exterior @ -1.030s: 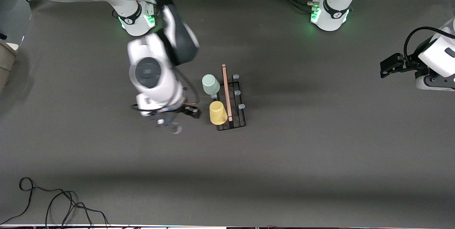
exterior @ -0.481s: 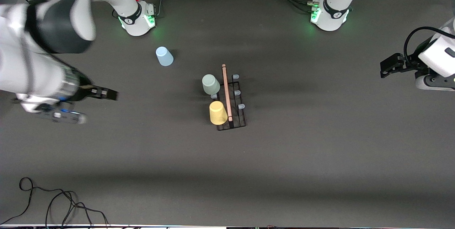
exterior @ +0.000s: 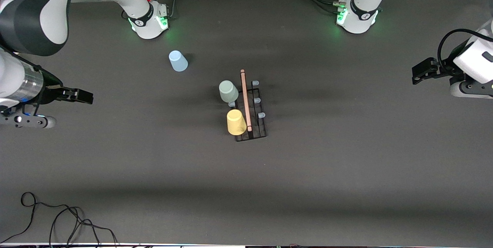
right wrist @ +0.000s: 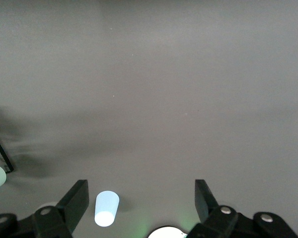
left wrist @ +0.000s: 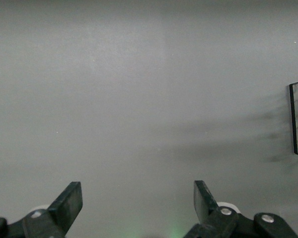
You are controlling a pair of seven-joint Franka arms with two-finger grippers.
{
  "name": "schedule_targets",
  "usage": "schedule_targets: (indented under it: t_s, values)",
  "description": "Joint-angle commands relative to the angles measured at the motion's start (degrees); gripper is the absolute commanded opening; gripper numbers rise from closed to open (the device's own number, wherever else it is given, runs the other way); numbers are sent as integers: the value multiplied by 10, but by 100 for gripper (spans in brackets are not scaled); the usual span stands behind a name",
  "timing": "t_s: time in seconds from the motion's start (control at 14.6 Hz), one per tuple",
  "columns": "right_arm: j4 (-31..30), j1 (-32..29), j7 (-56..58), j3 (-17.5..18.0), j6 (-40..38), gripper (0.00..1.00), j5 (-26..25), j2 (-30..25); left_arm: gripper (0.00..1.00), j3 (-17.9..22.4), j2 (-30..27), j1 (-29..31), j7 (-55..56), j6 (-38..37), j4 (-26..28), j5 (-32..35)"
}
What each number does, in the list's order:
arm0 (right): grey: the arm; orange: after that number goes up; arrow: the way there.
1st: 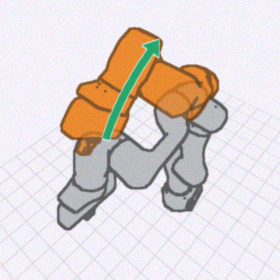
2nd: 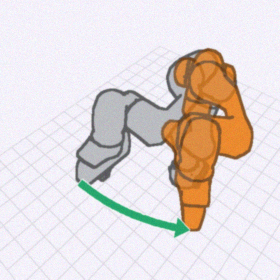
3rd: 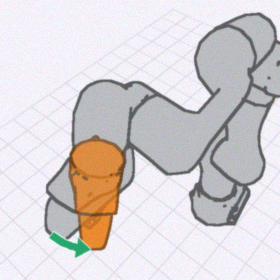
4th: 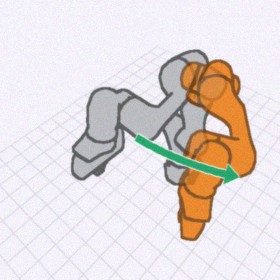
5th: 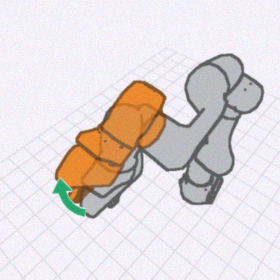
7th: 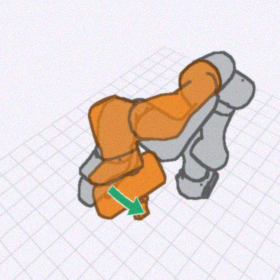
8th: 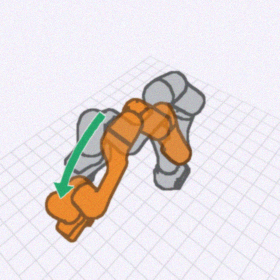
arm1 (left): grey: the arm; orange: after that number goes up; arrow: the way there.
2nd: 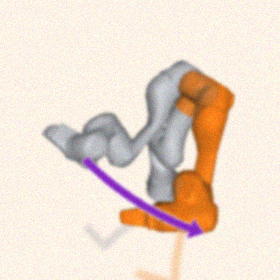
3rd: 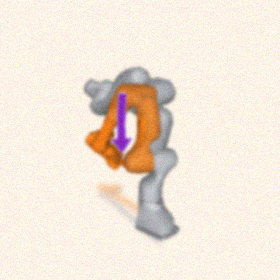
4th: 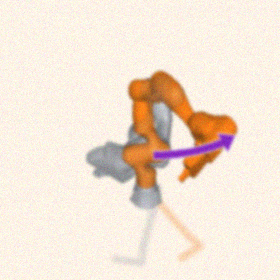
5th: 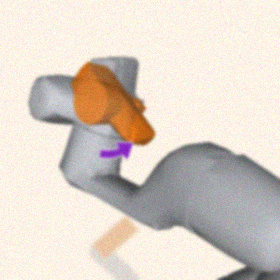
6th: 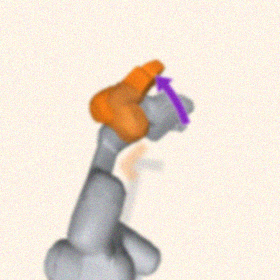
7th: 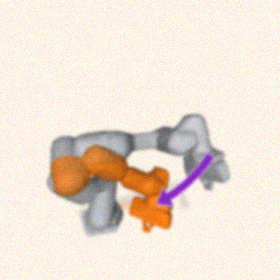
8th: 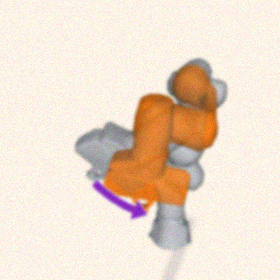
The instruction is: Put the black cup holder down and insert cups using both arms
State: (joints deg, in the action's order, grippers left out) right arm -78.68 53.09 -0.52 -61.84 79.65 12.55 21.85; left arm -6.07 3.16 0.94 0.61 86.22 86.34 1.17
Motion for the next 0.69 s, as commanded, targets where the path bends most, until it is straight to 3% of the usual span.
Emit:
schedule_targets:
  t_s: [0.0,0.62]
  values:
    - [-2,11,11,-10,-4,97,-14,-12,100,4,-2,-5,-1,0,-6,-3]
    - [-13,5,38,-20,22,99,-14,-21,100,3,-2,-5,-1,0,-8,-2]
